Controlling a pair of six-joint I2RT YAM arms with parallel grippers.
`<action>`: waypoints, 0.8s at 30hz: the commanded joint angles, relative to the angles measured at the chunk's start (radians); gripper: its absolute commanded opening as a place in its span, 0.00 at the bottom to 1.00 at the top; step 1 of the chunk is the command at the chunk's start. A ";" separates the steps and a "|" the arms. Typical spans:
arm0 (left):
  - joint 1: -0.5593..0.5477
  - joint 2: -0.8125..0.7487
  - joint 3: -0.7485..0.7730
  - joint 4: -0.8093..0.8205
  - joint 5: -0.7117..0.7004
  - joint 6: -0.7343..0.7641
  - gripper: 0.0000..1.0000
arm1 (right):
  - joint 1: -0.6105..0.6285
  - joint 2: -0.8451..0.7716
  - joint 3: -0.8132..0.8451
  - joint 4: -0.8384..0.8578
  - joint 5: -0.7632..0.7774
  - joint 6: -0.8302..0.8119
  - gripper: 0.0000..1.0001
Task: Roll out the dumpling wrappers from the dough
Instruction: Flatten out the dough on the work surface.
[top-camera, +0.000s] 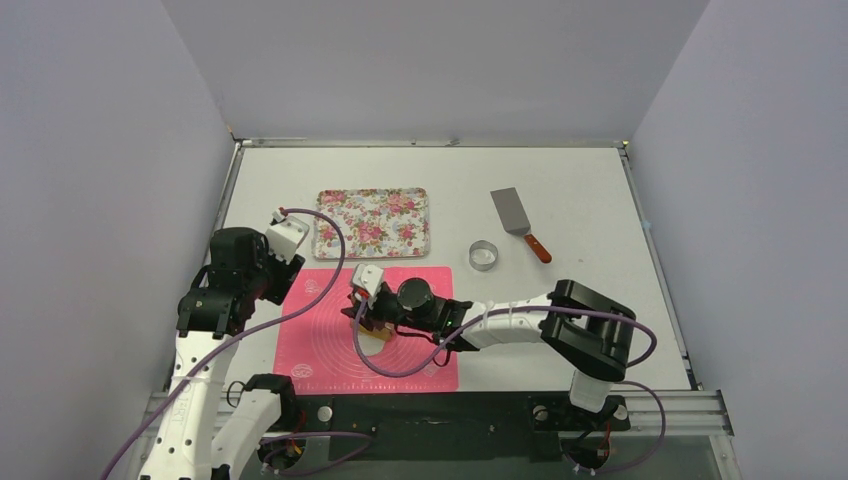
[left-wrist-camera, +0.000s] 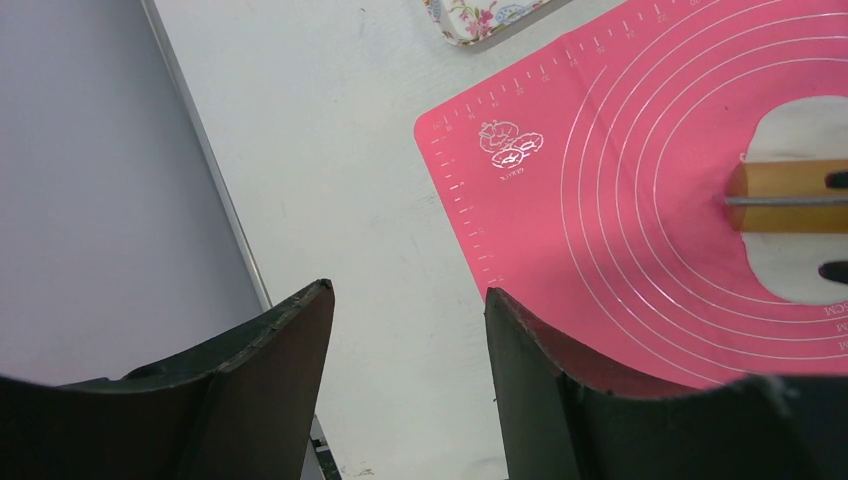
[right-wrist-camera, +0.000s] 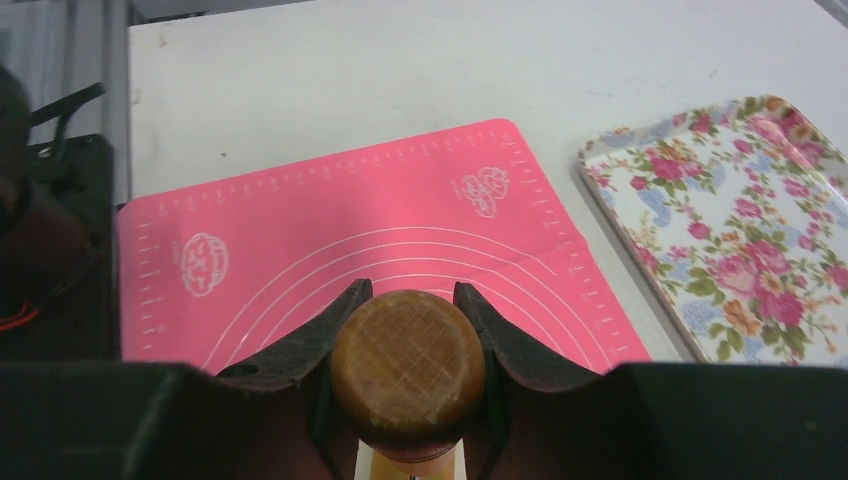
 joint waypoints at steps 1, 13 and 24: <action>0.006 -0.011 0.047 0.006 0.006 0.006 0.55 | 0.043 0.032 -0.114 -0.308 -0.261 -0.004 0.00; 0.006 0.002 0.048 0.003 0.017 0.002 0.55 | -0.069 0.019 -0.091 -0.309 -0.141 0.022 0.00; 0.006 -0.006 0.031 0.002 0.035 0.008 0.55 | 0.012 0.016 -0.094 -0.345 -0.238 -0.093 0.00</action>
